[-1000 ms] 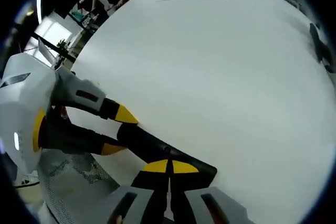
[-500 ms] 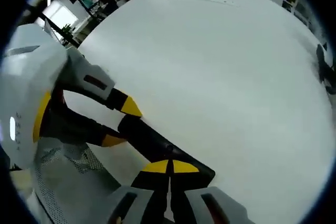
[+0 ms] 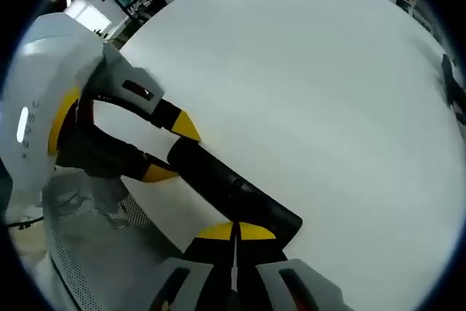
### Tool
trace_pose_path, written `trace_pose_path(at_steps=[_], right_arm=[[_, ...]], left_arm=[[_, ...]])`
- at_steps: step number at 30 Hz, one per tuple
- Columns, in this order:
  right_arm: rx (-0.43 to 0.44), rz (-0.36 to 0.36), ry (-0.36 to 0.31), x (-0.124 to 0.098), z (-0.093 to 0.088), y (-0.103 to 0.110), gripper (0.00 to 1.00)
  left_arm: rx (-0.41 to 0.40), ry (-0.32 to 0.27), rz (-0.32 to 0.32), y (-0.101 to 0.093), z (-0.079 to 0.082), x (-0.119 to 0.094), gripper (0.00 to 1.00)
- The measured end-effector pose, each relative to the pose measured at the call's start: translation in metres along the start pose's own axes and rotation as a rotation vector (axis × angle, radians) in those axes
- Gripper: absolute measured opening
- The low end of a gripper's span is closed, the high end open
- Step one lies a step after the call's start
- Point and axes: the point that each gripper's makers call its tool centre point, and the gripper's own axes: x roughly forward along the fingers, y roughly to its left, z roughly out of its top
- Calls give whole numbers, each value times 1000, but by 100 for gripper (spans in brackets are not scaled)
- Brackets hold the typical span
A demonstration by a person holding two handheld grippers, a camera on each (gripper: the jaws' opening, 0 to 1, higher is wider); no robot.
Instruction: Press the specified remote control buttons in sequence, fully releasing each button before pressing the next.
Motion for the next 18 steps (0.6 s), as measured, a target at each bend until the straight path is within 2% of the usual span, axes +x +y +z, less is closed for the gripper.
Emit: trace_pose_path(at_steps=[6,10,13,18], right_arm=[[-45,-27,24,2,0,1,0],[-11,-4,39,2,0,-1,0],[15,10,34,2,1,-2,0],[37,-5,11,3,4,-3,0]], left_arm=[[6,17,2,0,0,0,24],[7,8,3,0,0,0,24],[3,-27,2,0,-1,-1,24],[5,-44,6,-1,0,-1,24]])
